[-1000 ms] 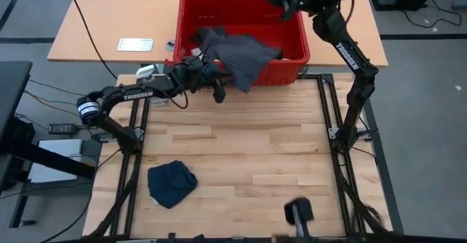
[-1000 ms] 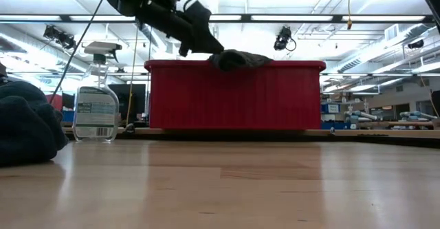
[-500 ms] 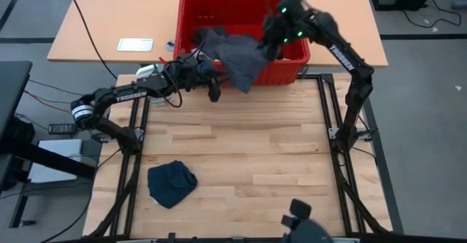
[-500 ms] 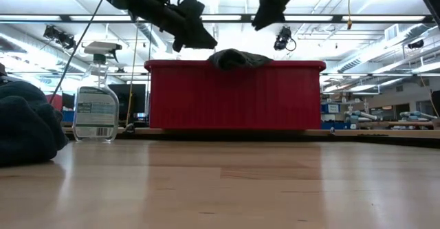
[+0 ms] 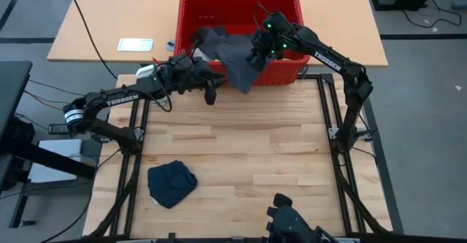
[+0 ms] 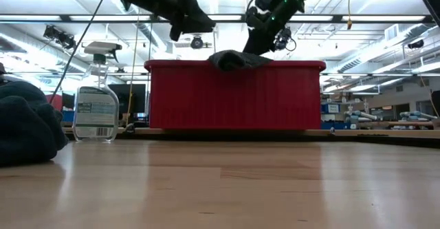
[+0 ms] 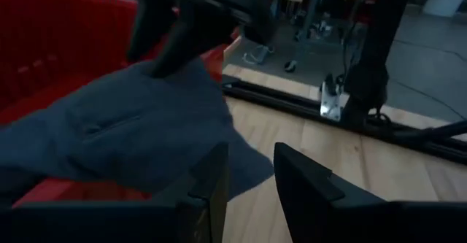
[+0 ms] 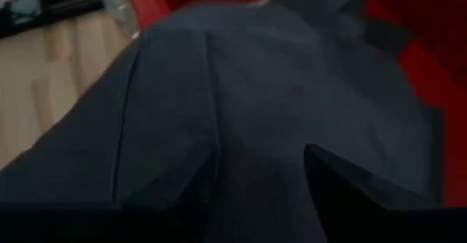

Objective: Fold laundry
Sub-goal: Remove the black shorts from the red laundry bin

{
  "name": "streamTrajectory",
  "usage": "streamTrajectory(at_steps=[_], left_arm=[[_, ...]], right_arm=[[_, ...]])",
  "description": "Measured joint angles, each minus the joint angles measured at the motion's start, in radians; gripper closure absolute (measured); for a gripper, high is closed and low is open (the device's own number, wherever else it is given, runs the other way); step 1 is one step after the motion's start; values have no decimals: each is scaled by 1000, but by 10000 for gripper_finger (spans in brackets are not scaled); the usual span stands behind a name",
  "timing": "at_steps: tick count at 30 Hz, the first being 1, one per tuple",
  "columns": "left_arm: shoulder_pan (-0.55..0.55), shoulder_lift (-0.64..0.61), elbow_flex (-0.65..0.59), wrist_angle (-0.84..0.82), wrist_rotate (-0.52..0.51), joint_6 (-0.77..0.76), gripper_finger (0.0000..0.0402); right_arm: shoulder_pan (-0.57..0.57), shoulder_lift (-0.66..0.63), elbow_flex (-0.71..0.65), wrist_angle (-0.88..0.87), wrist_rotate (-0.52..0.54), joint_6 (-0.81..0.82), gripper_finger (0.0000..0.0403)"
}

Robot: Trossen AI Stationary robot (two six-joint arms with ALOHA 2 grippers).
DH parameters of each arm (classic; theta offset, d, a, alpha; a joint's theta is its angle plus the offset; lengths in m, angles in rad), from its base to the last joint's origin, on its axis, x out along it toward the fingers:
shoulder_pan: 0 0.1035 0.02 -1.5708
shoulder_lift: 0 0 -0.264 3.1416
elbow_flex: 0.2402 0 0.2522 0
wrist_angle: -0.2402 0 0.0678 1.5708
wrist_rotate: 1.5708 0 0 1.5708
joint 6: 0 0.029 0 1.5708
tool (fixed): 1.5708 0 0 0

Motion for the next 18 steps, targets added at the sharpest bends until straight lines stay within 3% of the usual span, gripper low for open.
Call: streamTrajectory(at_steps=[6, 11, 13, 18], left_arm=[[25, -5, 1, -74, 0, 4, 287], [25, -5, 1, -118, 0, 5, 287], [27, -5, 0, -115, 0, 6, 287], [52, -5, 0, -116, 0, 7, 287]], right_arm=[[-5, -2, -56, 65, -120, -22, 236], [-5, -1, -58, 88, -149, -39, 361], [-5, -1, -58, 103, -120, -18, 389], [-6, -5, 18, 157, 71, 98, 398]])
